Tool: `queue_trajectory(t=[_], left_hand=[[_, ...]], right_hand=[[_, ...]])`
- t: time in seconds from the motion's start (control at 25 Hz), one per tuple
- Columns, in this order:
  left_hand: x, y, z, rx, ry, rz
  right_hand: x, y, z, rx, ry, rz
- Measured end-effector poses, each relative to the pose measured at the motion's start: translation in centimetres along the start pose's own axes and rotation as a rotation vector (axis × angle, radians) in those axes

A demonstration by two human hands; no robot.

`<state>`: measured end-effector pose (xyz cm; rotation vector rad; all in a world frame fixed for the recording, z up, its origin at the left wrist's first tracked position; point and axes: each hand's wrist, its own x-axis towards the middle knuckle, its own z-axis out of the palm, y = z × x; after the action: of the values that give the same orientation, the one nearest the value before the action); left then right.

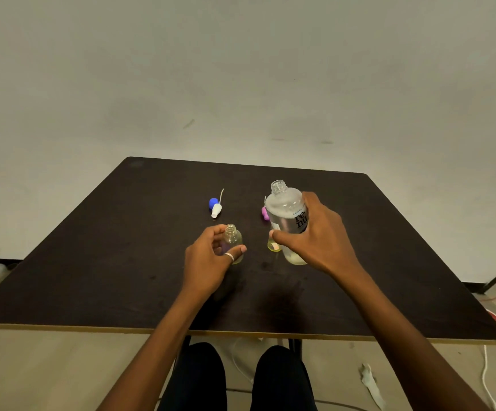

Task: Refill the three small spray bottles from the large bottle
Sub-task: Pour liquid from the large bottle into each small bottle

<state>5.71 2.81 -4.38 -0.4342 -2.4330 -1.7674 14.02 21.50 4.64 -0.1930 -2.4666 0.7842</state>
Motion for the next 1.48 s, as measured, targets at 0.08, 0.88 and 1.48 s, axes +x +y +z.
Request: queue_trajectory(t=[0.08, 0.88, 1.48], left_hand=[[-0.5, 0.7, -0.4, -0.003, 0.004, 0.006], [-0.1, -0.1, -1.4, 0.053, -0.103, 0.084], [-0.2, -1.3, -1.4, 0.058, -0.107, 0.094]], right_hand=[[0.1, 0.3, -0.3, -0.084, -0.008, -0.040], [-0.9, 1.5, 2.2, -0.224, -0.229, -0.097], [-1.7, 1.6, 3.5, -0.333, -0.253, -0.103]])
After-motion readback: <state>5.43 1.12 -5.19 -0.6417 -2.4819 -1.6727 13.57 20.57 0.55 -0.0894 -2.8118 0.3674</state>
